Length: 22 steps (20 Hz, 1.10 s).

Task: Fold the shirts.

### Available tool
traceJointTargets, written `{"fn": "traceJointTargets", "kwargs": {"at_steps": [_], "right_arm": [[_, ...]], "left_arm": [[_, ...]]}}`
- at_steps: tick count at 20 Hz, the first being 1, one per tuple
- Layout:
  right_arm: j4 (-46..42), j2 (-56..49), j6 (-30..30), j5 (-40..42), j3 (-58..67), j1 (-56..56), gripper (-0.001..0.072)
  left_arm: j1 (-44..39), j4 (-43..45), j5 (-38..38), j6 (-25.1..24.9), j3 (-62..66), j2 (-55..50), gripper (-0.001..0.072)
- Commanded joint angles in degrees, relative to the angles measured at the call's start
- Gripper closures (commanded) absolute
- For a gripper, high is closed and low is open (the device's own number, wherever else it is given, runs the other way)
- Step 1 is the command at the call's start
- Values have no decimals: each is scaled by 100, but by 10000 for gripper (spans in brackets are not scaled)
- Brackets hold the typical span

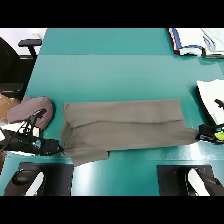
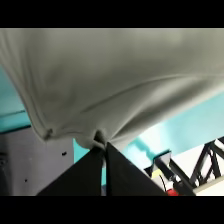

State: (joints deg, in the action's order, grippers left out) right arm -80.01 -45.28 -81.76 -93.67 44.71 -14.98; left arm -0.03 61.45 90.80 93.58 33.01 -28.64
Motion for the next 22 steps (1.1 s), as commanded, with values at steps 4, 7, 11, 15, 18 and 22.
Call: {"fn": "traceJointTargets", "kwargs": {"at_steps": [4,7,11,15,18,22], "right_arm": [[94,-1224,-74,706,1115,835,697],[103,-2378,-76,909,1805,1137,696],[748,-3475,-68,1139,2476,1104,695],[1460,-4054,164,1272,2887,905,559],[2063,-4162,798,1185,2968,634,389],[2039,-3814,1322,1104,2326,-190,265]], "left_arm": [[2,278,-1432,-756,1040,-1840,685],[2,260,-2050,-1167,1746,-3145,684],[2,238,-2509,-1360,2461,-4393,683],[2,234,-2903,-1342,2579,-4693,393],[2,216,-2702,-1296,2796,-4686,199],[2,-74,-2424,-1296,3018,-4688,208]]}}
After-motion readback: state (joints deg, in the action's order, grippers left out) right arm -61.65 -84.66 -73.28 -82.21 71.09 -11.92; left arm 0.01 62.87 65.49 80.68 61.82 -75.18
